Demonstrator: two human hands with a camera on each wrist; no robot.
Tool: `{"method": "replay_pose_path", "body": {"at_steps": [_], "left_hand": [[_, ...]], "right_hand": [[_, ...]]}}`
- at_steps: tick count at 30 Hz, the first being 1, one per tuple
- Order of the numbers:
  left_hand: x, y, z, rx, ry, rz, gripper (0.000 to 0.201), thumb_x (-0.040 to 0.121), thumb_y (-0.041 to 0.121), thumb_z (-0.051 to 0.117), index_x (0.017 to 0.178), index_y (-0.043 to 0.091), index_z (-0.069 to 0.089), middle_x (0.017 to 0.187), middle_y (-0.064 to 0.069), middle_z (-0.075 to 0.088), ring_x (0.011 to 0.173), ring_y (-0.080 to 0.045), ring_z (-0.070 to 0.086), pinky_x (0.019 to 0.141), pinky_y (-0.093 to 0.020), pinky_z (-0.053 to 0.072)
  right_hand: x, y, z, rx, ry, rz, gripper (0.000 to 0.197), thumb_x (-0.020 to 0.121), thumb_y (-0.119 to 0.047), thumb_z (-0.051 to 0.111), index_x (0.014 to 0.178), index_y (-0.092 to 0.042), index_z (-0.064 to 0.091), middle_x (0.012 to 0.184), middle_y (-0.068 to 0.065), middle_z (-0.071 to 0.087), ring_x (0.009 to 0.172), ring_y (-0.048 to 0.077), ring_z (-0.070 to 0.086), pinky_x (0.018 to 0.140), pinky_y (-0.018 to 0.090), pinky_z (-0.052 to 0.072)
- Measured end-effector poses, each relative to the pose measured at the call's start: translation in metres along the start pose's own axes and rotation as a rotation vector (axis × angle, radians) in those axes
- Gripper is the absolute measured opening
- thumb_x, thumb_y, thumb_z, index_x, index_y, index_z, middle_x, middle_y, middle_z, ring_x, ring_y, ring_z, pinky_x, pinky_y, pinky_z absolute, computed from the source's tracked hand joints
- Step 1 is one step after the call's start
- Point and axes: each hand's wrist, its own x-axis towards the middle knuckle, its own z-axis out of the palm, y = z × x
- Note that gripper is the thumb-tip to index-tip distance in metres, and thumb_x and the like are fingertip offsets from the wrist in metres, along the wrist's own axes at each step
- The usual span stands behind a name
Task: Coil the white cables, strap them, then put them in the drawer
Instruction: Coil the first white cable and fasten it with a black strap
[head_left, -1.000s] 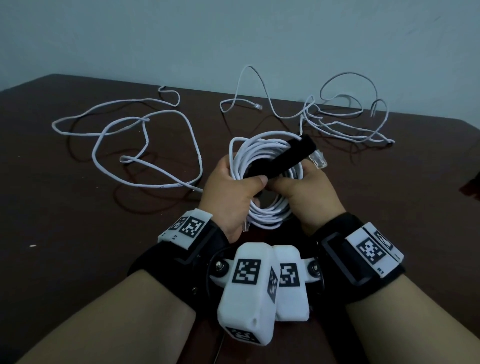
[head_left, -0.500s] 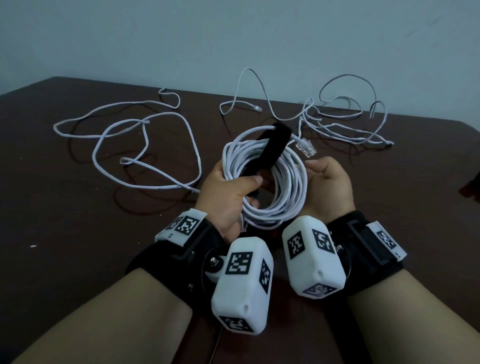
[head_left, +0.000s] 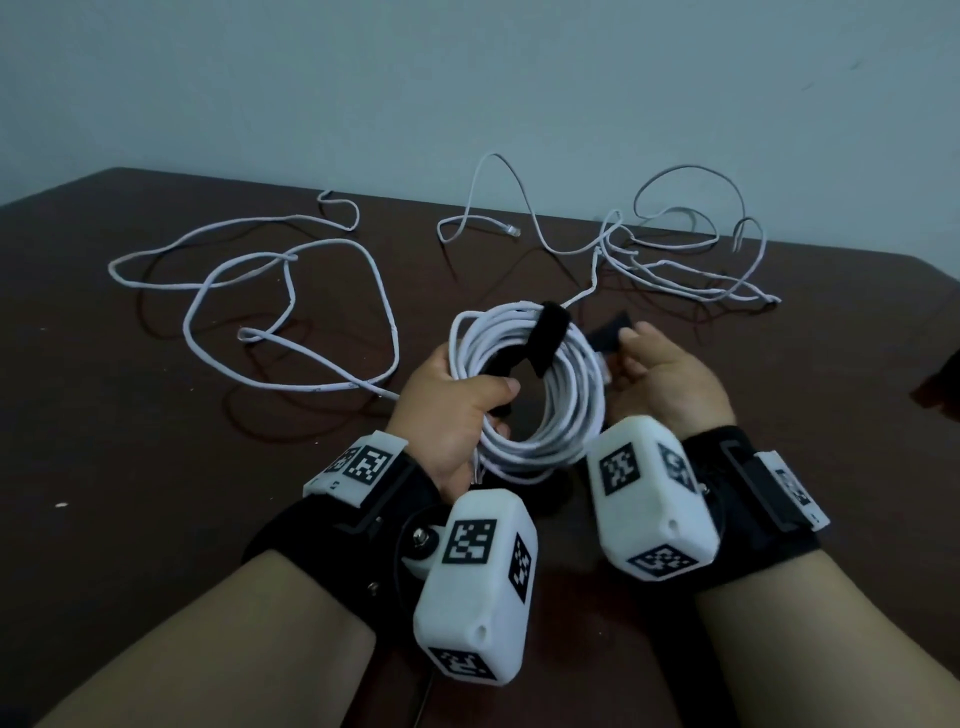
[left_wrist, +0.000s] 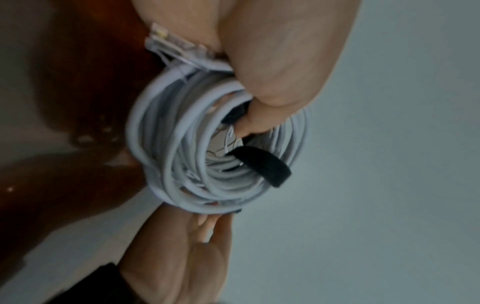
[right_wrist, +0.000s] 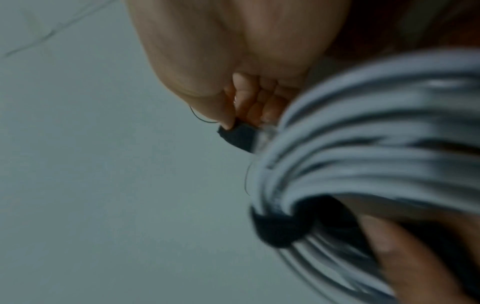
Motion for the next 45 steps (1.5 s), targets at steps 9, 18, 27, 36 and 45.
{"method": "replay_pose_path", "body": {"at_steps": [9, 18, 27, 36, 45], "left_hand": [[0.007, 0.0, -0.004, 0.038, 0.175, 0.046, 0.029, 0.083, -0.01, 0.054, 0.087, 0.018, 0.059, 0.075, -0.009, 0.061, 0.053, -0.018, 0.054, 0.045, -0.023, 0.04], [0.008, -0.001, -0.002, 0.082, 0.242, 0.106, 0.026, 0.073, 0.001, 0.06, 0.085, 0.024, 0.06, 0.08, -0.009, 0.065, 0.073, -0.03, 0.061, 0.066, -0.037, 0.047], [0.004, 0.004, -0.001, -0.139, 0.139, 0.06, 0.026, 0.084, -0.005, 0.054, 0.108, 0.004, 0.057, 0.074, -0.017, 0.063, 0.059, -0.027, 0.065, 0.052, -0.031, 0.053], [0.0, 0.007, 0.002, -0.262, -0.022, 0.041, 0.012, 0.088, 0.01, 0.056, 0.092, 0.003, 0.065, 0.067, -0.014, 0.07, 0.06, -0.025, 0.07, 0.055, -0.036, 0.058], [0.005, 0.004, -0.001, -0.244, 0.03, 0.039, 0.04, 0.083, -0.011, 0.055, 0.053, 0.015, 0.065, 0.057, -0.011, 0.058, 0.052, -0.025, 0.054, 0.047, -0.024, 0.045]], "right_hand": [[-0.016, -0.046, -0.005, 0.401, -0.065, -0.218, 0.026, 0.091, 0.001, 0.038, 0.08, -0.015, 0.054, 0.049, -0.003, 0.061, 0.051, 0.011, 0.054, 0.054, 0.019, 0.04], [-0.033, 0.0, 0.021, 0.037, -0.531, -0.253, 0.021, 0.074, 0.005, 0.054, 0.082, -0.014, 0.057, 0.061, -0.004, 0.063, 0.053, 0.007, 0.057, 0.052, 0.016, 0.048], [-0.033, 0.015, 0.012, -1.037, -0.527, -0.664, 0.035, 0.075, 0.003, 0.067, 0.067, -0.03, 0.065, 0.066, -0.012, 0.067, 0.064, 0.0, 0.062, 0.069, 0.019, 0.051], [-0.037, 0.025, 0.019, -1.229, -0.363, -0.891, 0.02, 0.071, -0.008, 0.071, 0.074, -0.028, 0.073, 0.061, -0.022, 0.052, 0.069, 0.002, 0.053, 0.067, 0.005, 0.04], [-0.029, 0.013, 0.012, -0.547, -0.21, -0.644, 0.02, 0.066, -0.002, 0.057, 0.067, -0.022, 0.061, 0.061, -0.007, 0.061, 0.055, 0.006, 0.054, 0.056, 0.017, 0.044]]}}
